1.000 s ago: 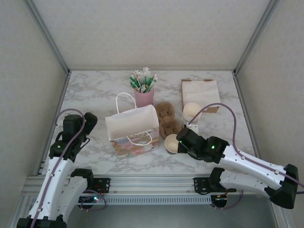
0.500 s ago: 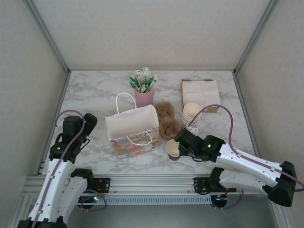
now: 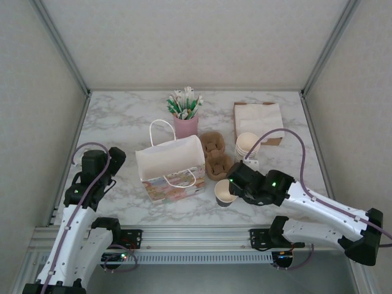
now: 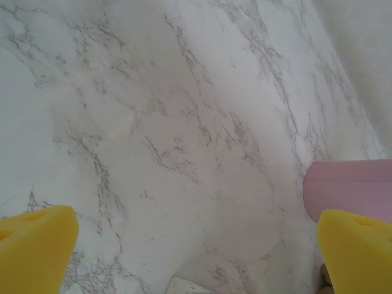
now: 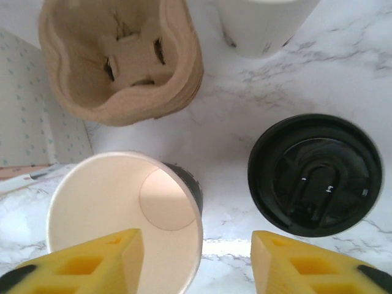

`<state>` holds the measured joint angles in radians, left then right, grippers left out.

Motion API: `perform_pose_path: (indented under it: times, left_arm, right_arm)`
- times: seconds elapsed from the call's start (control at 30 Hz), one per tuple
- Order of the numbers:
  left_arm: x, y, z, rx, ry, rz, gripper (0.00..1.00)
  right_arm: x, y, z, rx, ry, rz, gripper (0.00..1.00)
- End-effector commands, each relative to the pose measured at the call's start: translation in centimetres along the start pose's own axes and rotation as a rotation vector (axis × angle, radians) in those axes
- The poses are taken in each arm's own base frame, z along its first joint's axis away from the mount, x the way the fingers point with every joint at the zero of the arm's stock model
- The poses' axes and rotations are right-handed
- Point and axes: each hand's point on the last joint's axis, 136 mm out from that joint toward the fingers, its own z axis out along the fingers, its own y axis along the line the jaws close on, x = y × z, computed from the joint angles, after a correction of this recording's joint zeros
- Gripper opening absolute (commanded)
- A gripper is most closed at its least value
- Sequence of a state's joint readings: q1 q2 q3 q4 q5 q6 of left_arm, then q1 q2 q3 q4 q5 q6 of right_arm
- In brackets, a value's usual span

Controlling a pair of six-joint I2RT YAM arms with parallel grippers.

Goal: Pack the takeout coffee

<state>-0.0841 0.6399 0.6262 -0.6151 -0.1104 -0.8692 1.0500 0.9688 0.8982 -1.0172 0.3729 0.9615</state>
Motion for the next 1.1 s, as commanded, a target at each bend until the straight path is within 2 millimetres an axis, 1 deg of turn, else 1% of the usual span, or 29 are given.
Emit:
perform_pose_path:
  times: [0.0, 0.1, 0.27, 0.4, 0.43, 0.47, 0.53, 0.67, 0.87, 1.07]
  left_arm:
    - [0.3, 0.6, -0.1, -0.019, 0.004, -0.01, 1.0]
    - [0.3, 0.7, -0.1, -0.021, 0.003, -0.015, 1.0]
    - [0.3, 0.6, 0.0, -0.02, 0.003, -0.009, 1.0]
    - [0.6, 0.8, 0.0, -0.021, 0.014, -0.013, 1.0]
    - [0.7, 0.8, 0.1, -0.02, 0.018, -0.011, 1.0]
    - [0.8, 0.9, 0.1, -0.021, 0.021, -0.01, 1.0]
    - [0.8, 0.9, 0.1, -0.023, 0.022, -0.01, 1.0]
    - [0.9, 0.8, 0.2, -0.016, 0.027, -0.008, 1.0]
    - [1.1, 0.8, 0.3, -0.012, 0.034, -0.006, 1.0]
    - [1.3, 0.9, 0.3, -0.012, 0.037, -0.012, 1.0]
  right_arm:
    - [-1.3, -3.1, -2.1, 0.126, -0.055, 0.015, 0.59]
    - [-1.3, -4.6, -2.0, 0.162, -0.034, 0.082, 0.62]
    - [0.0, -6.2, -0.2, 0.169, 0.039, 0.19, 0.74]
    - [1.0, -7.2, 1.6, 0.176, 0.089, 0.27, 0.75]
    - [1.2, -7.0, 2.0, 0.164, 0.1, 0.269, 0.75]
    - [1.1, -7.3, 2.4, 0.167, 0.108, 0.303, 0.75]
    - [1.4, -7.4, 3.3, 0.167, 0.133, 0.331, 0.75]
    - [1.7, -7.2, 4.4, 0.171, 0.155, 0.344, 0.76]
    - [2.1, -7.7, 5.4, 0.2, 0.17, 0.356, 0.8]
    - [2.2, -8.0, 6.1, 0.208, 0.179, 0.375, 0.81]
